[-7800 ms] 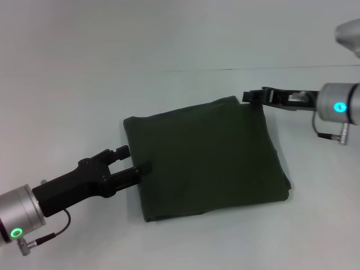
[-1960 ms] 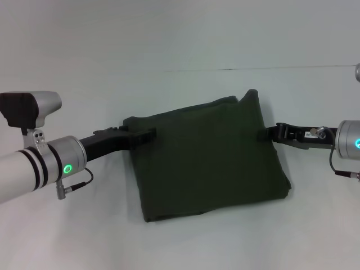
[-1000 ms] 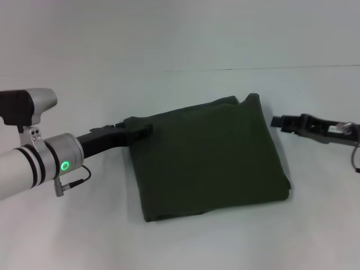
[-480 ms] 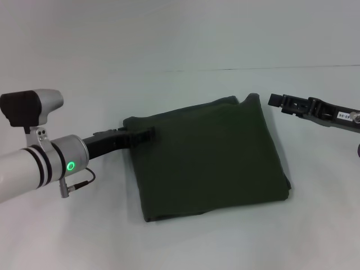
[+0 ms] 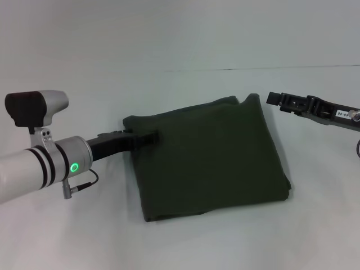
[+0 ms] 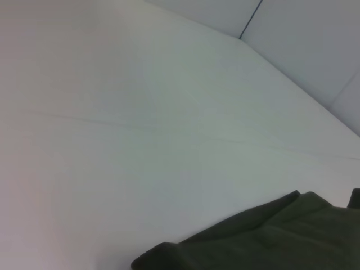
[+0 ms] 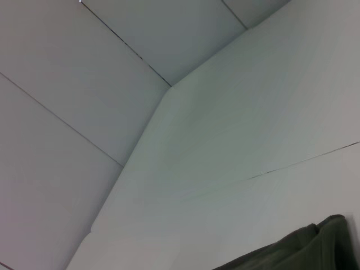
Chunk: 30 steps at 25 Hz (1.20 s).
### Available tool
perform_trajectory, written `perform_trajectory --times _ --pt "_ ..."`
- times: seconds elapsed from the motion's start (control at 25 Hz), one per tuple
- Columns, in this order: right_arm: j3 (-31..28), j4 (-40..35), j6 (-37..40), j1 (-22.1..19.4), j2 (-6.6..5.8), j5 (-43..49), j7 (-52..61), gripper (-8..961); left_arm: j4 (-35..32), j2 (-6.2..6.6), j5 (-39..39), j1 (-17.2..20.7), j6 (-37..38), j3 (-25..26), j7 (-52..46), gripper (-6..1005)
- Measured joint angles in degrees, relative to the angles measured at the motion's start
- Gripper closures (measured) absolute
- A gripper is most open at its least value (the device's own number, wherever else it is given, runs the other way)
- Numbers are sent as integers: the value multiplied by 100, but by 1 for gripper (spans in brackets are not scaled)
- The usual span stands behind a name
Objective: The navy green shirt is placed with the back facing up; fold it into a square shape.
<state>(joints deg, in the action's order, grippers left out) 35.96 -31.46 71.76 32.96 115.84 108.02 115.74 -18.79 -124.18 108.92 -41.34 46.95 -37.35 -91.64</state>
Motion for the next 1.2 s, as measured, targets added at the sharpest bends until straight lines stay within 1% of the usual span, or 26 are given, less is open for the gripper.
perform_trajectory --times 0.16,0.36,0.6,0.92,1.16,1.2 --pt "-2 -7 3 9 0 -1 -5 235 -21 -1 -20 -15 -29 -37 13 177" --pt "5 -15 4 16 0 -1 -7 235 -32 6 -25 -27 -42 -37 20 356" --pt "16 -18 -16 40 0 -1 -48 236 -36 16 1 -80 -46 -35 1 603" --pt "-9 20 -40 44 1 -1 -143 236 -37 26 6 -163 -1 -38 -21 836" --pt "-26 30 -50 44 50 -1 -238 237 -112 26 7 -283 13 -358 -222 963" --pt "-26 32 -53 43 55 -1 -256 237 -127 26 7 -298 13 -378 -238 962"
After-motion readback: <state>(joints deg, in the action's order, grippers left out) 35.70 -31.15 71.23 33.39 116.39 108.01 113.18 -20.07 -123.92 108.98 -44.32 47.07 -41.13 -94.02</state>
